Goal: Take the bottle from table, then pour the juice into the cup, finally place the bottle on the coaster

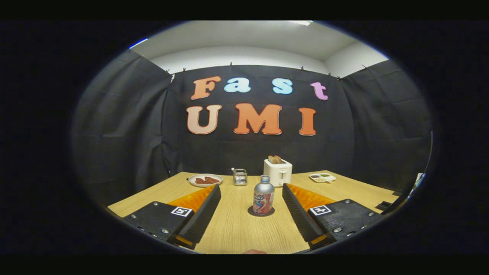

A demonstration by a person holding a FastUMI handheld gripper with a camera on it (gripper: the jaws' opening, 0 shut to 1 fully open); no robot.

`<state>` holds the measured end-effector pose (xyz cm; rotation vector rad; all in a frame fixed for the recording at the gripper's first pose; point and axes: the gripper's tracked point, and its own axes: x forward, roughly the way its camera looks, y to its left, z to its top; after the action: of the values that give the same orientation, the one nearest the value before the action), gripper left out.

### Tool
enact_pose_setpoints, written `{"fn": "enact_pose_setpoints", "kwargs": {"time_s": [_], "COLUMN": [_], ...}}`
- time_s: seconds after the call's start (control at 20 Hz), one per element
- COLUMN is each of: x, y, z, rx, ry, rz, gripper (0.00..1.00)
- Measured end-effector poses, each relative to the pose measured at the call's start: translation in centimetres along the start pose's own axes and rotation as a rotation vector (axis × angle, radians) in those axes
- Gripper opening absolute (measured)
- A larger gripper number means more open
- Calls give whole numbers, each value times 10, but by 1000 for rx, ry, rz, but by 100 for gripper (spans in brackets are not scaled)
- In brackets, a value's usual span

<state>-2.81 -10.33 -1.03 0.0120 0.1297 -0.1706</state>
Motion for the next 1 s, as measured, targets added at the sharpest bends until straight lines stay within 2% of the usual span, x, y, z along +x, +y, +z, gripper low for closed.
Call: {"fn": "enact_pose_setpoints", "kwargs": {"time_s": [0.3,0.5,0.85,1.0], "x": [-71,-104,-130,-135], "y": [7,14,-1,2], "z": [24,47,66,74], "rx": [-57,23,44,71], "ry": [-50,-84,-134,-156], "rz": [22,15,-23,6], "gripper": [96,96,96,96]}}
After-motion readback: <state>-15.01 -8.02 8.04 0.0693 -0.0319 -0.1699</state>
